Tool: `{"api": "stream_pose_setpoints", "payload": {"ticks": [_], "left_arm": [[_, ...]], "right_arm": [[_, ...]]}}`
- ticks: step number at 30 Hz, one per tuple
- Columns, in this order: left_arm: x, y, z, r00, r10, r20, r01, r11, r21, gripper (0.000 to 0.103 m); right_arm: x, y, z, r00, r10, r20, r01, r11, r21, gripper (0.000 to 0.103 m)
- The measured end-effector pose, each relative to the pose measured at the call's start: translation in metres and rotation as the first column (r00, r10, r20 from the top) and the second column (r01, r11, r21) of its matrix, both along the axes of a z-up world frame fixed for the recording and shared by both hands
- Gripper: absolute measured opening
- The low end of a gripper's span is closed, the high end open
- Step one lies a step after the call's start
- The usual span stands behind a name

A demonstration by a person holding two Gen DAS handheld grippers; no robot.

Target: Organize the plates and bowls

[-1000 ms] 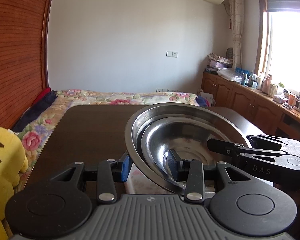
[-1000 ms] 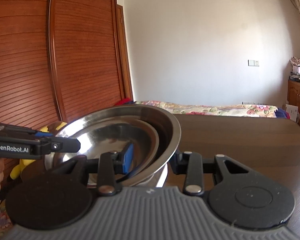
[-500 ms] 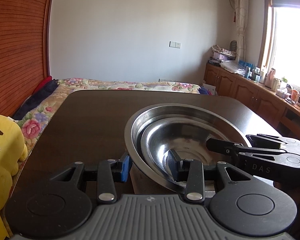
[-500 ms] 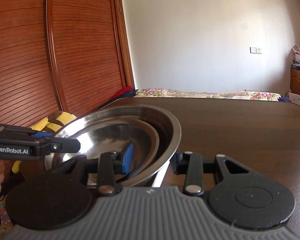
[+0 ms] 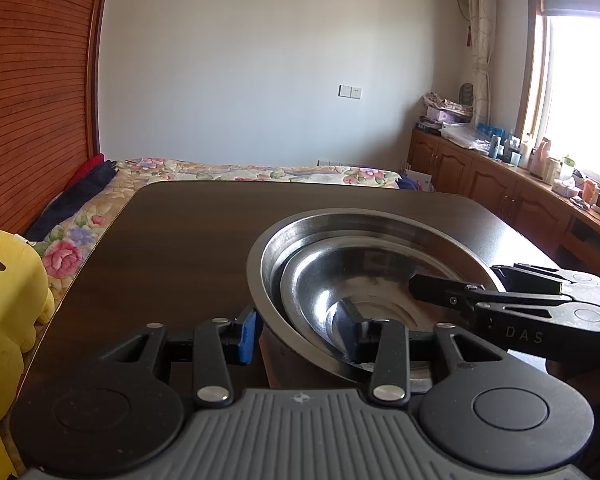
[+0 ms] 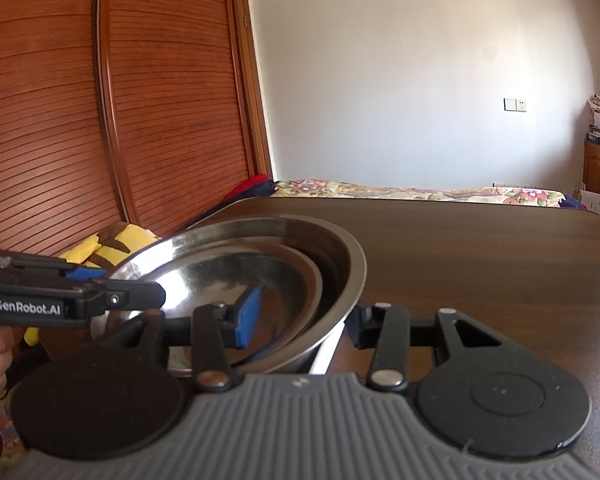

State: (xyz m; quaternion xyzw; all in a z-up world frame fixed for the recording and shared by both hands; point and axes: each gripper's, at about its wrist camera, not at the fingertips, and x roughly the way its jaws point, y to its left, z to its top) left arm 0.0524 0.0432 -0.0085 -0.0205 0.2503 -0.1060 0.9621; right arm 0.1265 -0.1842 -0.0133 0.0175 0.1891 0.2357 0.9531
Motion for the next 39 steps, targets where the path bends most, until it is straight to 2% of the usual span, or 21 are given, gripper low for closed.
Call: {"api": "stream_pose_setpoints", "payload": {"ticks": [2, 3, 4, 10, 12, 19, 21, 26, 30, 39], "left_arm": [[-0.001, 0.0, 0.001, 1.0, 0.002, 0.006, -0.002, 1.0, 0.0, 0.054], [-0.002, -0.001, 0.002, 1.0, 0.004, 0.01, -0.004, 1.0, 0.003, 0.059], [-0.002, -0.001, 0.003, 1.0, 0.008, 0.014, -0.008, 1.0, 0.005, 0.06], [-0.004, 0.001, 0.009, 0.999, 0.035, 0.037, -0.036, 0.999, 0.014, 0.075], [-0.005, 0.001, 0.013, 0.998, 0.044, 0.051, -0.045, 0.999, 0.023, 0.081], [-0.016, -0.006, 0.027, 0.993, 0.053, 0.101, -0.057, 0.997, 0.045, 0.089], [-0.02, -0.009, 0.03, 0.993, 0.049, 0.112, -0.055, 0.997, 0.051, 0.09], [-0.031, -0.017, 0.037, 0.99, 0.039, 0.135, -0.047, 0.997, 0.055, 0.095], [-0.038, -0.024, 0.042, 0.989, 0.031, 0.142, -0.039, 0.998, 0.054, 0.101], [-0.051, -0.046, 0.058, 0.984, 0.024, 0.177, -0.036, 0.997, 0.069, 0.103]], "right_arm": [[0.0, 0.002, 0.0, 1.0, 0.003, 0.003, -0.003, 1.0, -0.01, 0.052], [-0.001, 0.002, 0.001, 1.0, -0.001, 0.012, 0.002, 1.0, -0.019, 0.061], [-0.003, 0.003, 0.002, 1.0, -0.01, 0.025, 0.011, 1.0, -0.029, 0.064], [-0.007, -0.003, 0.009, 0.998, -0.034, 0.047, 0.036, 0.999, -0.031, 0.066], [-0.009, -0.006, 0.013, 0.997, -0.045, 0.059, 0.046, 0.999, -0.028, 0.069], [-0.02, -0.021, 0.026, 0.991, -0.093, 0.101, 0.094, 0.995, -0.01, 0.076], [-0.025, -0.026, 0.028, 0.989, -0.099, 0.112, 0.099, 0.995, -0.001, 0.082], [-0.037, -0.035, 0.034, 0.983, -0.128, 0.135, 0.128, 0.992, 0.003, 0.09], [-0.043, -0.044, 0.04, 0.978, -0.153, 0.142, 0.153, 0.988, 0.011, 0.103], [-0.056, -0.059, 0.049, 0.961, -0.237, 0.145, 0.236, 0.971, 0.023, 0.103]]}}
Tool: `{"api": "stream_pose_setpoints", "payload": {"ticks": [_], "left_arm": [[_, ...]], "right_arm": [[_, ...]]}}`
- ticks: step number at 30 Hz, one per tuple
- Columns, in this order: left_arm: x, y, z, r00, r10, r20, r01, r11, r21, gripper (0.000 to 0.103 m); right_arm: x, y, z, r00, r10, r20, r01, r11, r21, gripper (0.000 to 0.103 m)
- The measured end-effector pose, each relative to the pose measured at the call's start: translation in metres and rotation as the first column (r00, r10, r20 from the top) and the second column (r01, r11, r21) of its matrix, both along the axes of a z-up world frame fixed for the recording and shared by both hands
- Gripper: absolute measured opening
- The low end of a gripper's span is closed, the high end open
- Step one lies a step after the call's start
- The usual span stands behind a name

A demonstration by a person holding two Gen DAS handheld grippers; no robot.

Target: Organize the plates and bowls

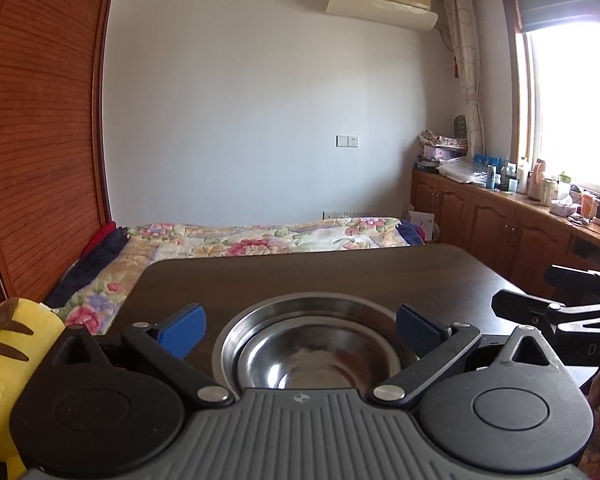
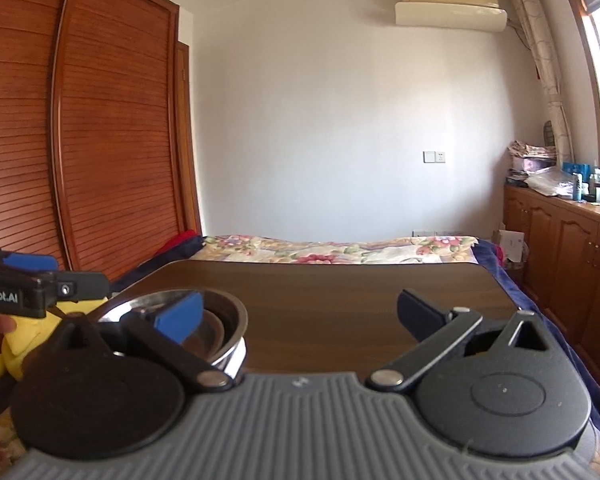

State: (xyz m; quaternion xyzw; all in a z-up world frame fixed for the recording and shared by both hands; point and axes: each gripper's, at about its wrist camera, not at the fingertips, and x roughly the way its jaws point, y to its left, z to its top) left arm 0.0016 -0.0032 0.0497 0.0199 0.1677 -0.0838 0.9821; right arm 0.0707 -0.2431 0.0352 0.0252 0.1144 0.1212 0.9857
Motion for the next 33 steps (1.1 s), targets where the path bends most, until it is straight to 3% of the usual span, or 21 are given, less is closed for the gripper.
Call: {"api": "stream_pose_setpoints", "payload": {"ticks": [15, 33], "left_arm": [[-0.02, -0.02, 0.004, 1.0, 0.001, 0.028, -0.001, 1.0, -0.003, 0.103], [-0.018, -0.012, -0.031, 0.999, 0.049, -0.008, -0.048, 0.998, 0.037, 0.103]], "right_arm": [[-0.009, -0.008, -0.002, 0.995, -0.102, -0.002, 0.102, 0.994, -0.028, 0.103], [-0.015, -0.011, -0.031, 0.989, -0.146, -0.013, 0.146, 0.989, -0.02, 0.103]]}}
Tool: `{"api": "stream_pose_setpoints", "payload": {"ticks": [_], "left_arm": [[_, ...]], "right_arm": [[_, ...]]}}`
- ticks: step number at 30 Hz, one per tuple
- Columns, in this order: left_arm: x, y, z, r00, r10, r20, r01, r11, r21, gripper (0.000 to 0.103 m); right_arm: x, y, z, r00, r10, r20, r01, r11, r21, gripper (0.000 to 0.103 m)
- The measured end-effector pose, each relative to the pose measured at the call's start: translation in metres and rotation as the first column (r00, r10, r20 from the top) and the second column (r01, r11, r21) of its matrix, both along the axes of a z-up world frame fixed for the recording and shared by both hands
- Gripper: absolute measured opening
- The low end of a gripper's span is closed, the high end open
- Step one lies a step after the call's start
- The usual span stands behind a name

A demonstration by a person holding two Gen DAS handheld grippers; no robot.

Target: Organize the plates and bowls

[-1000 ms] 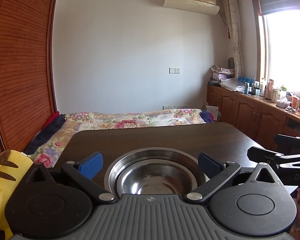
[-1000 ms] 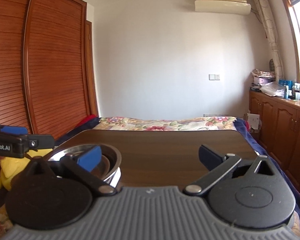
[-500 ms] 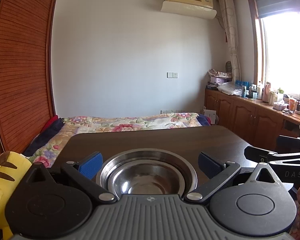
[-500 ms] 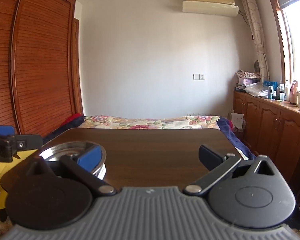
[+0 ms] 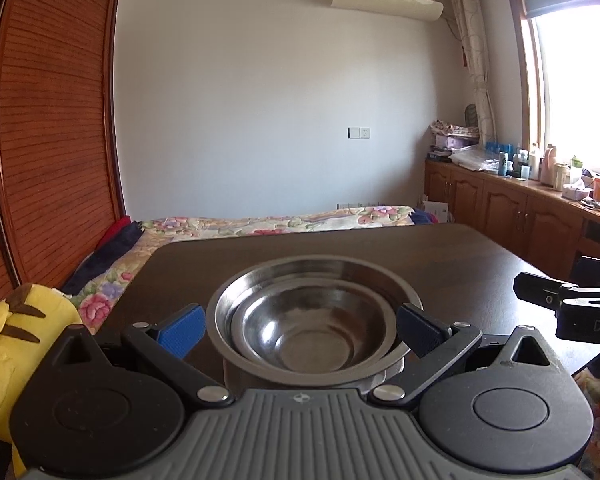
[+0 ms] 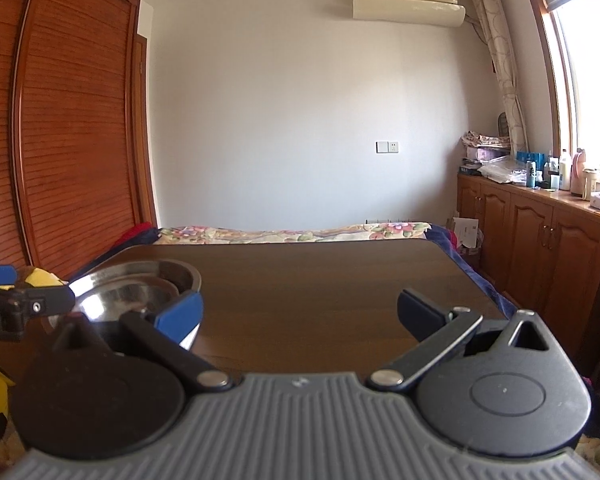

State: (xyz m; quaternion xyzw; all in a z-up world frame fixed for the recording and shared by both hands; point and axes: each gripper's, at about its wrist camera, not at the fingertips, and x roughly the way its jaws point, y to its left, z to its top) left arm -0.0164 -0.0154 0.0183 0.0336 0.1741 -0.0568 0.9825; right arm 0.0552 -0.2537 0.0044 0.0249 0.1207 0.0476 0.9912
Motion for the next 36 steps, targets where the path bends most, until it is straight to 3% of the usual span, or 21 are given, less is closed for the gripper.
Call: {"api": "stream_pose_setpoints", "payload": {"ticks": [36], "left_arm": [[-0.0004, 0.0046, -0.0033, 1.0, 0.013, -0.012, -0.013, 1.0, 0.0, 0.103]], "right_arm": [[-0.0021, -0.007, 0.0022, 1.0, -0.017, 0.005, 0.017, 1.0, -0.018, 0.103]]}}
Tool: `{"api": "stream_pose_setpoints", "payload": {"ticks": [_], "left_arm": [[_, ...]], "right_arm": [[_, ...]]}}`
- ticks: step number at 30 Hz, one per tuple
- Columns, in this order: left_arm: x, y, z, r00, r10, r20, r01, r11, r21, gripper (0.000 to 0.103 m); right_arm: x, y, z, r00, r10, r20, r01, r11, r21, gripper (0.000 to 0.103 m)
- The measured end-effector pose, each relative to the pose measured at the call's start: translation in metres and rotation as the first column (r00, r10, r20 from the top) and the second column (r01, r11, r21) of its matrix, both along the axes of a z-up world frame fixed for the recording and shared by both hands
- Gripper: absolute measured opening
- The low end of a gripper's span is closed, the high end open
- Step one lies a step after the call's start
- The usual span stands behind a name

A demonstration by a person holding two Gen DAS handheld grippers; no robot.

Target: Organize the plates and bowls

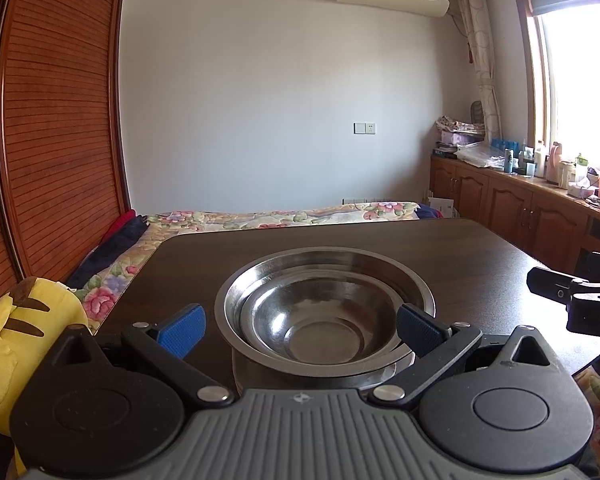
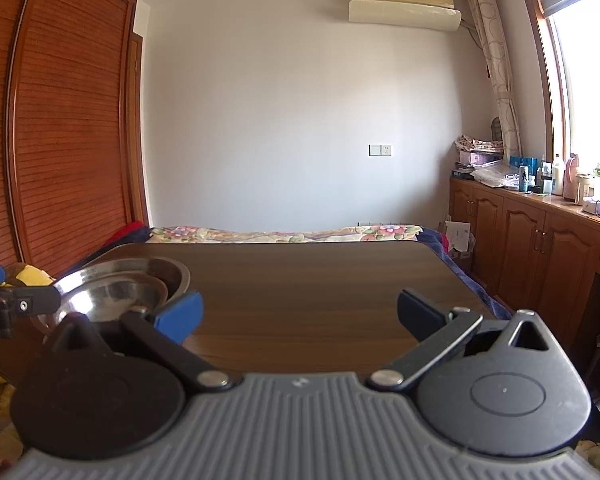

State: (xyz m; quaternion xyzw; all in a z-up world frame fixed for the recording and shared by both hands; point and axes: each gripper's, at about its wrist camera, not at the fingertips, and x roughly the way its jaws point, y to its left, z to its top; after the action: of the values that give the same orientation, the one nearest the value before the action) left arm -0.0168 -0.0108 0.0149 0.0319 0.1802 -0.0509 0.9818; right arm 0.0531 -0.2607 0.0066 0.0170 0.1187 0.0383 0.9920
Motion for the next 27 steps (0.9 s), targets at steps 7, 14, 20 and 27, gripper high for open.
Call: {"api": "stream_pose_setpoints", "payload": {"ticks": [7, 14, 20, 27], "left_arm": [[-0.0003, 0.0007, 0.0008, 1.0, -0.002, 0.0, 0.002, 1.0, 0.004, 0.103], [-0.0008, 0.0008, 0.0009, 1.0, -0.002, 0.0, 0.002, 1.0, 0.004, 0.103], [-0.0011, 0.0004, 0.0011, 1.0, -0.001, -0.001, 0.001, 1.0, 0.003, 0.103], [-0.002, -0.0005, 0.0012, 1.0, -0.002, -0.001, 0.002, 1.0, 0.003, 0.103]], "right_arm": [[0.0005, -0.0009, -0.0001, 1.0, -0.002, -0.001, 0.002, 1.0, 0.001, 0.103], [0.0011, -0.0005, -0.0003, 1.0, -0.004, -0.003, 0.004, 1.0, 0.001, 0.103], [0.0008, -0.0006, -0.0001, 1.0, -0.002, -0.002, 0.002, 1.0, 0.0, 0.103], [0.0007, -0.0007, -0.0007, 1.0, -0.001, -0.004, 0.001, 1.0, 0.0, 0.103]]}}
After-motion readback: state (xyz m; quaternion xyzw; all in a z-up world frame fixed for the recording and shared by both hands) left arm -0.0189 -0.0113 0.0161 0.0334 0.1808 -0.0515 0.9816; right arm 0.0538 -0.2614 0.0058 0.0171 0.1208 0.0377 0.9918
